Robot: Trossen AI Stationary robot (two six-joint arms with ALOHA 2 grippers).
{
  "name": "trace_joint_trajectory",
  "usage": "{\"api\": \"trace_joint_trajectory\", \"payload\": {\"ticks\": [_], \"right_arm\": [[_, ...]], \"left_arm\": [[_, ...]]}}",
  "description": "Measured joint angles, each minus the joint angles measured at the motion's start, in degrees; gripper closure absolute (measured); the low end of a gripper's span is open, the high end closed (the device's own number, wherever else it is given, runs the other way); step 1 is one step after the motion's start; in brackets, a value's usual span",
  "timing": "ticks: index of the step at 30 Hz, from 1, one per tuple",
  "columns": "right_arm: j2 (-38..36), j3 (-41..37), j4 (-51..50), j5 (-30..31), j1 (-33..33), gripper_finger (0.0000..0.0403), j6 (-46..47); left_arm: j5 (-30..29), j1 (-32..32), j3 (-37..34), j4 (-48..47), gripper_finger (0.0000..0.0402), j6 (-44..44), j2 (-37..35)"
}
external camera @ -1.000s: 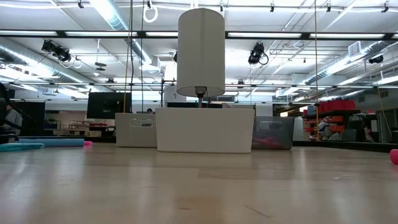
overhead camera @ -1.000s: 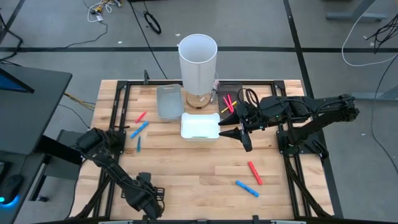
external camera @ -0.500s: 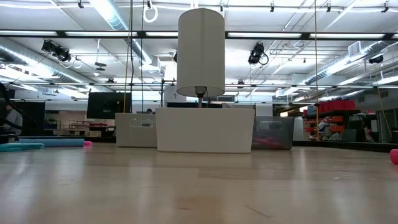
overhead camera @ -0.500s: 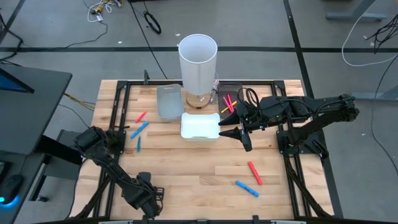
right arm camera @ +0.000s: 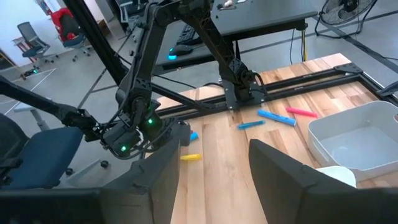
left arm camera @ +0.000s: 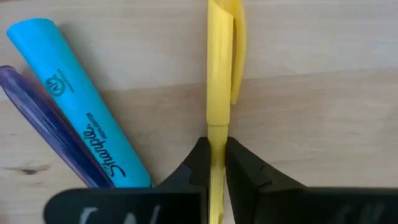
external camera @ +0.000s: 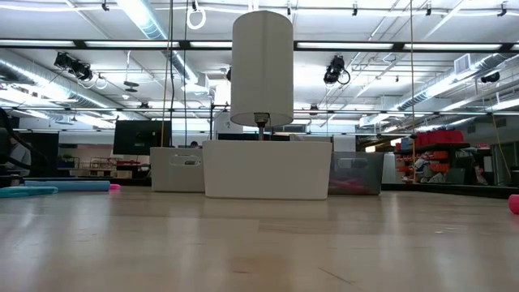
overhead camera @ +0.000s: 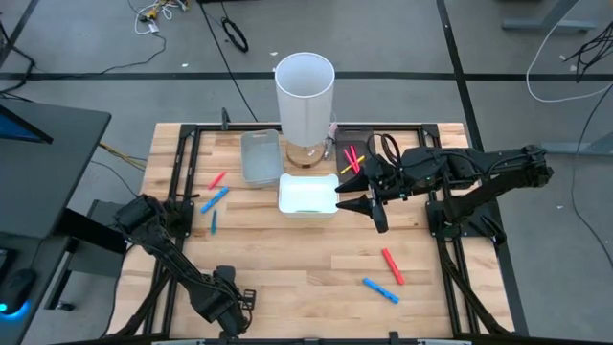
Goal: Pick & Place Markers
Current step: Put the yellow marker pen into the black bin
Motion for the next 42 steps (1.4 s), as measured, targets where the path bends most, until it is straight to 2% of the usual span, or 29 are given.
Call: {"api": "trace_joint_trajectory", "payload": {"ticks": [6,12,21,36,42], "right_arm": [[0.0,0.0,0.0,0.0,0.0,0.0211,0.0],[0.0,0.0,0.2,0.0,0.0,0.0211,0.0],[0.0,0.0,0.2,0.0,0.0,0.0211,2.7],[0.0,0.0,0.1,0.0,0.0,0.0211,4.2],[0.0,0.0,0.0,0.0,0.0,0.0211,3.1]], "left_arm": [[-1.0,0.6,1.8,-2.4,0.0363,0.0,-0.4],[-7.4,2.1,5.4,-4.9,0.0375,2.3,-0.5],[-17.9,6.4,9.5,-8.1,0.037,5.8,-0.6],[-33.5,14.6,20.5,-17.4,0.0375,25.2,-1.1],[-42.1,15.3,21.2,-18.2,0.0375,34.2,-4.9]]}}
